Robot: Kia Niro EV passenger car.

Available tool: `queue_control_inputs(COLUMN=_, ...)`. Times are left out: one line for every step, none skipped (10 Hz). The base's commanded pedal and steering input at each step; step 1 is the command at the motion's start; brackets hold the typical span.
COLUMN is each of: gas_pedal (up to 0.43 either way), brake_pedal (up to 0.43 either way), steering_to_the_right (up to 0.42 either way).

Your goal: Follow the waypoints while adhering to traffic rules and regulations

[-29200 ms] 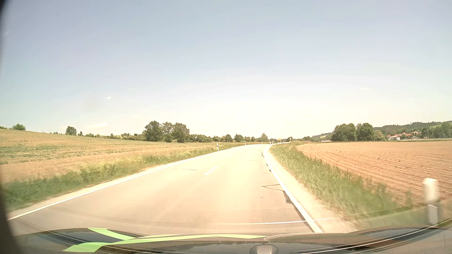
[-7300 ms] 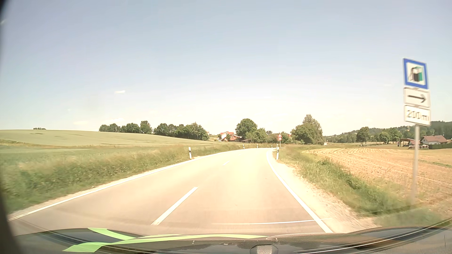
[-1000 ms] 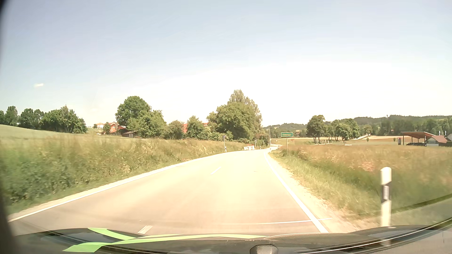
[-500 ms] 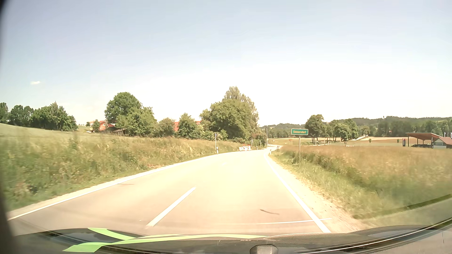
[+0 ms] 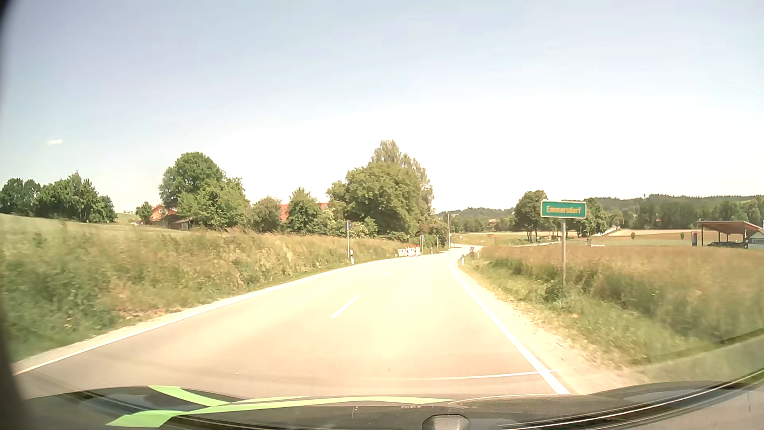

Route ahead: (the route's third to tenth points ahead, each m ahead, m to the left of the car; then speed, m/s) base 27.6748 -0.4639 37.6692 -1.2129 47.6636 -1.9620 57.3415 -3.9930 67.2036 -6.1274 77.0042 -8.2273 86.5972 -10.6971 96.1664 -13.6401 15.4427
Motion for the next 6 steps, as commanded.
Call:
queue_control_inputs(gas_pedal=0.098, brake_pedal=0.0, steering_to_the_right=0.003)
queue_control_inputs(gas_pedal=0.087, brake_pedal=0.0, steering_to_the_right=0.003)
queue_control_inputs(gas_pedal=0.087, brake_pedal=0.0, steering_to_the_right=0.003)
queue_control_inputs(gas_pedal=0.087, brake_pedal=0.0, steering_to_the_right=0.006)
queue_control_inputs(gas_pedal=0.087, brake_pedal=0.0, steering_to_the_right=0.007)
queue_control_inputs(gas_pedal=0.087, brake_pedal=0.0, steering_to_the_right=0.006)
